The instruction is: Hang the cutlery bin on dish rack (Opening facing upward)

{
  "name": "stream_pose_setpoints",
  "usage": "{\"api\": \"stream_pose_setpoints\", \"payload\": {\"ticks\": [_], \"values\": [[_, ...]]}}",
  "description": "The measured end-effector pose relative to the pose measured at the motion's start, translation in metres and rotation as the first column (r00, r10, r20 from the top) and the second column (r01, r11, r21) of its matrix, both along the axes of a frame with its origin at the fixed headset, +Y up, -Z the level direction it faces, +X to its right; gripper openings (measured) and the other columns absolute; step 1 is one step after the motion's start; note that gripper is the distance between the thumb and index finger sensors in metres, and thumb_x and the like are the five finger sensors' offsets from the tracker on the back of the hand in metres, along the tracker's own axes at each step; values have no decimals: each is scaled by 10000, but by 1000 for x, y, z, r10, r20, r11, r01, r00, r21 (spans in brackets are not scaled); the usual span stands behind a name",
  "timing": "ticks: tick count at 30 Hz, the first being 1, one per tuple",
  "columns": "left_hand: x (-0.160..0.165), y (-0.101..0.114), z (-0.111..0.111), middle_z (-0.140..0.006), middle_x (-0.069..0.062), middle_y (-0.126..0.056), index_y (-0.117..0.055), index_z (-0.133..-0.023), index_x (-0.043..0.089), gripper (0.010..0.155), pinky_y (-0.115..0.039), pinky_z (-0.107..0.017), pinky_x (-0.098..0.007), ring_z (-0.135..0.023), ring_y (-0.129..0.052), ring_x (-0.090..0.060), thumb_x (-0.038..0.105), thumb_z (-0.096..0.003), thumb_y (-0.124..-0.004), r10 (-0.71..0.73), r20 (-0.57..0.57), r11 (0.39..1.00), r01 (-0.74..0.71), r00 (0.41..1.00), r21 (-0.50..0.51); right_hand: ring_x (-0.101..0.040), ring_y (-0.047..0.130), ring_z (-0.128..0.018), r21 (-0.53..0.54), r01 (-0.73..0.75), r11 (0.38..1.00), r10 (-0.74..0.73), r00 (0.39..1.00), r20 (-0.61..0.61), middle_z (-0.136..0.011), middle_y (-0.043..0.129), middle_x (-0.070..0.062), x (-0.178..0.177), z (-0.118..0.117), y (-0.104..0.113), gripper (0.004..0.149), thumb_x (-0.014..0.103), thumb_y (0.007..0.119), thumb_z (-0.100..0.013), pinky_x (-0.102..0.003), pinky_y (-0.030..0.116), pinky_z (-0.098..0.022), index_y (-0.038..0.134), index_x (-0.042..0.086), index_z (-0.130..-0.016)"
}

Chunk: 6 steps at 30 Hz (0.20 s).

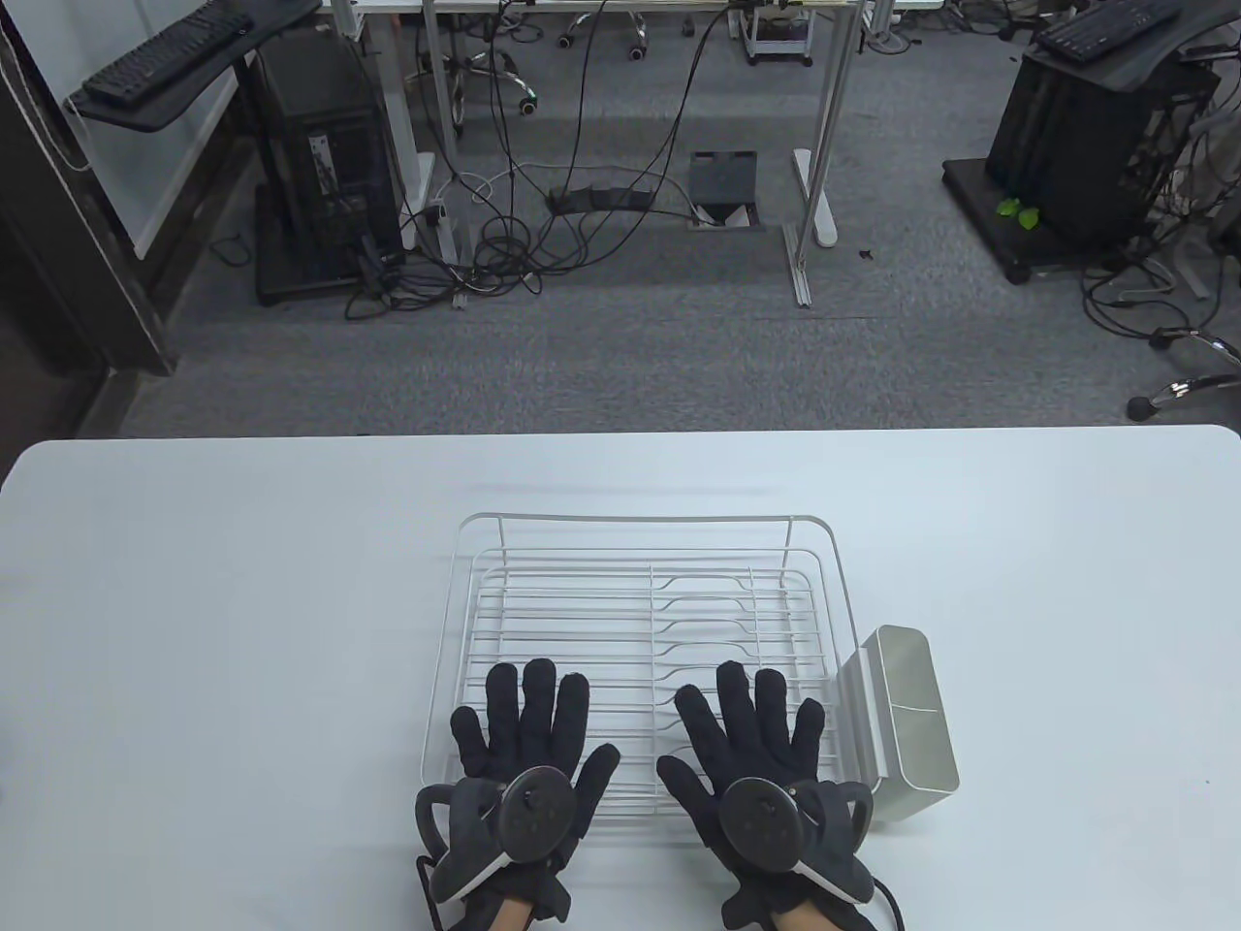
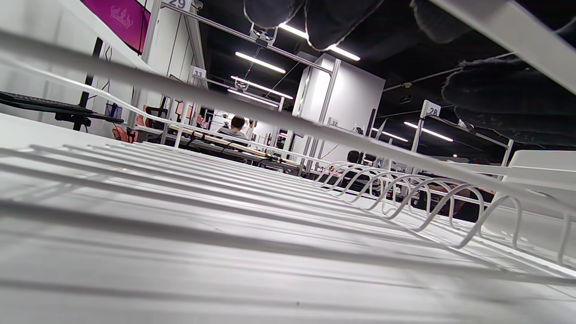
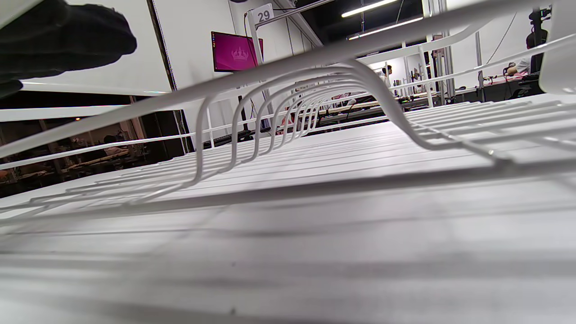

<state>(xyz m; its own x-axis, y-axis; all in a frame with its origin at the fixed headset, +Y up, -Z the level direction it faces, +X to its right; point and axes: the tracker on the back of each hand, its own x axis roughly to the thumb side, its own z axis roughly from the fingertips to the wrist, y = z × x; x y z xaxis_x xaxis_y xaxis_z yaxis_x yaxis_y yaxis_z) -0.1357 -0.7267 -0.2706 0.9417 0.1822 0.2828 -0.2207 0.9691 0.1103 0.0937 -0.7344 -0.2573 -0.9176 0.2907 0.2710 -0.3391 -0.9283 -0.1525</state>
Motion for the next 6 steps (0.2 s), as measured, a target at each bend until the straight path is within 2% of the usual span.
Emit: {"api": "stream_pose_setpoints", "payload": {"ticks": [6], "values": [[0, 0, 0, -1228, -129, -332, -405, -1185, 230, 757, -243, -690, -715, -1111, -220, -416, 674, -578, -489, 1, 0, 1000, -1, 1000, 1, -505, 302, -1064, 4, 1, 1000, -1, 1000, 1, -1194, 407, -202, 0, 0, 0, 685, 615, 544, -553, -685, 131, -659, 522, 240, -1126]]}}
